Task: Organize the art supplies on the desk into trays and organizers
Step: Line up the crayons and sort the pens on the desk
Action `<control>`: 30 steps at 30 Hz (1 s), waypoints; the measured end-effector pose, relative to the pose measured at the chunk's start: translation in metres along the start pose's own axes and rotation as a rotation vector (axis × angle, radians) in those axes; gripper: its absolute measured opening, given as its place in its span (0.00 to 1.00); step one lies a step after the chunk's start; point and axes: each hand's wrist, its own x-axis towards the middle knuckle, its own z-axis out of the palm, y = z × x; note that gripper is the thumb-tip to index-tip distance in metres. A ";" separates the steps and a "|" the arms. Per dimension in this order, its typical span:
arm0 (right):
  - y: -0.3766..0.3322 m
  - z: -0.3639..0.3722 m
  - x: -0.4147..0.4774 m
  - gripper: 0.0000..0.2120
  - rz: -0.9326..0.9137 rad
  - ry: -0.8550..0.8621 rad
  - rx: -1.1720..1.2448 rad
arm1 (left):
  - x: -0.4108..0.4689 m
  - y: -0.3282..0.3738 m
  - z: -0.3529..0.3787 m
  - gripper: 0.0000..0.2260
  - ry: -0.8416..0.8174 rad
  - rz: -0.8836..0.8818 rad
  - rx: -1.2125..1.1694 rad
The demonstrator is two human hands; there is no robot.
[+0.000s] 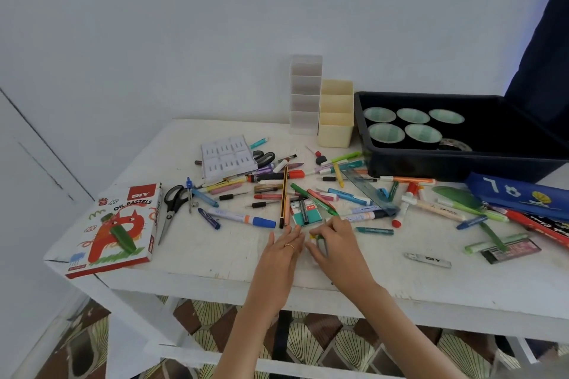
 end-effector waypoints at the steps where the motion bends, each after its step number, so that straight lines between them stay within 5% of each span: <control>1: 0.000 0.000 0.000 0.14 -0.009 -0.003 -0.007 | -0.001 0.001 -0.002 0.17 -0.007 -0.018 -0.051; 8: -0.011 -0.001 0.019 0.06 0.023 0.122 0.142 | 0.004 0.002 -0.036 0.14 0.244 -0.118 -0.273; 14: -0.042 0.013 0.076 0.07 0.050 -0.046 0.290 | 0.041 -0.046 -0.083 0.12 0.501 -0.316 -0.345; 23: -0.085 0.052 0.181 0.21 0.069 -0.086 0.322 | 0.105 -0.121 -0.131 0.20 0.353 -0.528 -0.413; 30: -0.100 0.078 0.212 0.16 0.170 -0.007 0.320 | 0.128 -0.146 -0.150 0.17 0.456 -0.437 -0.372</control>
